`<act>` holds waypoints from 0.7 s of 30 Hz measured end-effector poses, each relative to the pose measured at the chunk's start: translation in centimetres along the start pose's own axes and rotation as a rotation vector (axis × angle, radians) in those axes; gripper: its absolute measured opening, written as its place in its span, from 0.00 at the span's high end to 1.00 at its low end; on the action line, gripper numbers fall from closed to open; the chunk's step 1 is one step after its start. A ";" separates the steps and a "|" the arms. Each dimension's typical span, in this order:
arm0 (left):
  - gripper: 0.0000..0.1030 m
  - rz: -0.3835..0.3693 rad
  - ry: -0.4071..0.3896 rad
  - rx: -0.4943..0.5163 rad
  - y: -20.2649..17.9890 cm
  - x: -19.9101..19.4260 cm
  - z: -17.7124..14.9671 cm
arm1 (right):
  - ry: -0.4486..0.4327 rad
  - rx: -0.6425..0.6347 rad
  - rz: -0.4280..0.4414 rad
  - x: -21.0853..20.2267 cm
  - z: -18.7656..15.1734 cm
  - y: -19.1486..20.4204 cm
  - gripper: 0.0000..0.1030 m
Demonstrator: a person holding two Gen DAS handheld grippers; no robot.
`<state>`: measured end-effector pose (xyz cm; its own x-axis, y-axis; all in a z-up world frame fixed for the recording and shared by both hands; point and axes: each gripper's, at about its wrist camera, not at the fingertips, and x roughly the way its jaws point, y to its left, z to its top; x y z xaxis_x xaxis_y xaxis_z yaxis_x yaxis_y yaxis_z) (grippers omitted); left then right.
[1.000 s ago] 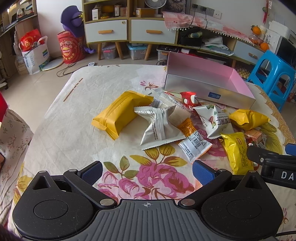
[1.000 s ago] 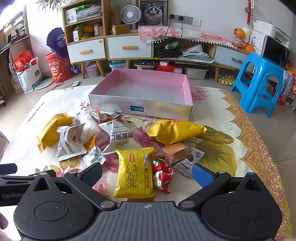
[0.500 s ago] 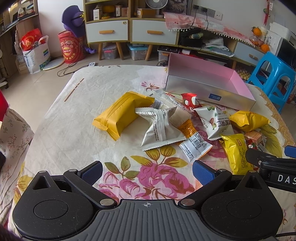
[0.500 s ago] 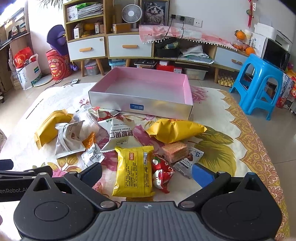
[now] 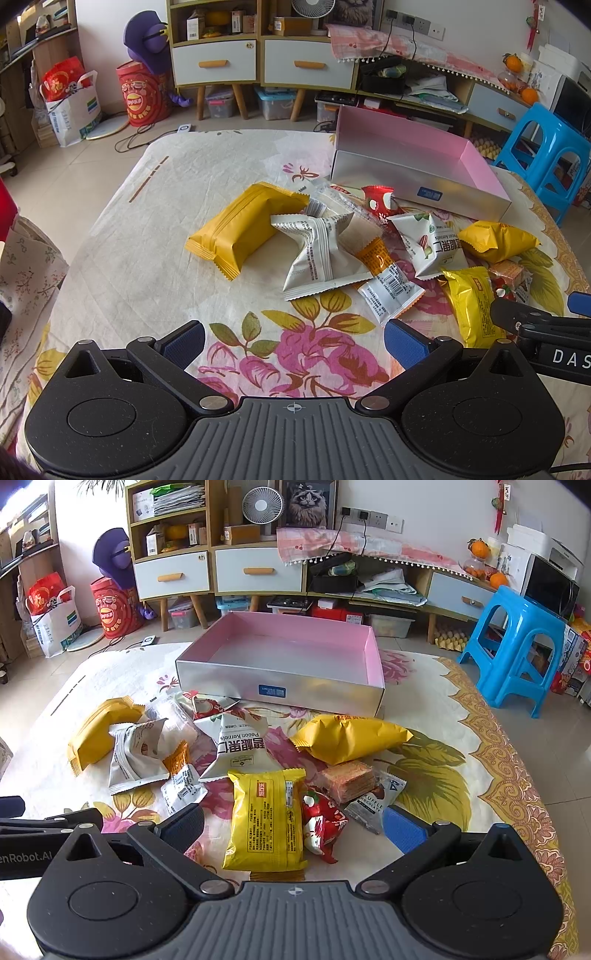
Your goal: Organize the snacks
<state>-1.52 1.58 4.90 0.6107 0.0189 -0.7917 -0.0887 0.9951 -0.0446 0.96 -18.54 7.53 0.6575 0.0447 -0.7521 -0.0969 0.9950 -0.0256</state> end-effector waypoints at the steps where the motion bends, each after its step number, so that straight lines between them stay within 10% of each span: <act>1: 0.00 0.000 0.000 0.000 0.0 0.0 0.0 | 0.000 0.000 0.000 0.0 0.0 0.0 0.07; 21: 0.00 0.000 0.014 -0.001 0.6 0.1 0.4 | 0.090 -0.009 -0.009 0.2 0.2 0.1 0.07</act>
<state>-1.19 2.26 5.05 0.5998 0.0173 -0.7999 -0.0896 0.9949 -0.0456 1.24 -18.45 7.55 0.5885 0.0268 -0.8081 -0.0978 0.9945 -0.0382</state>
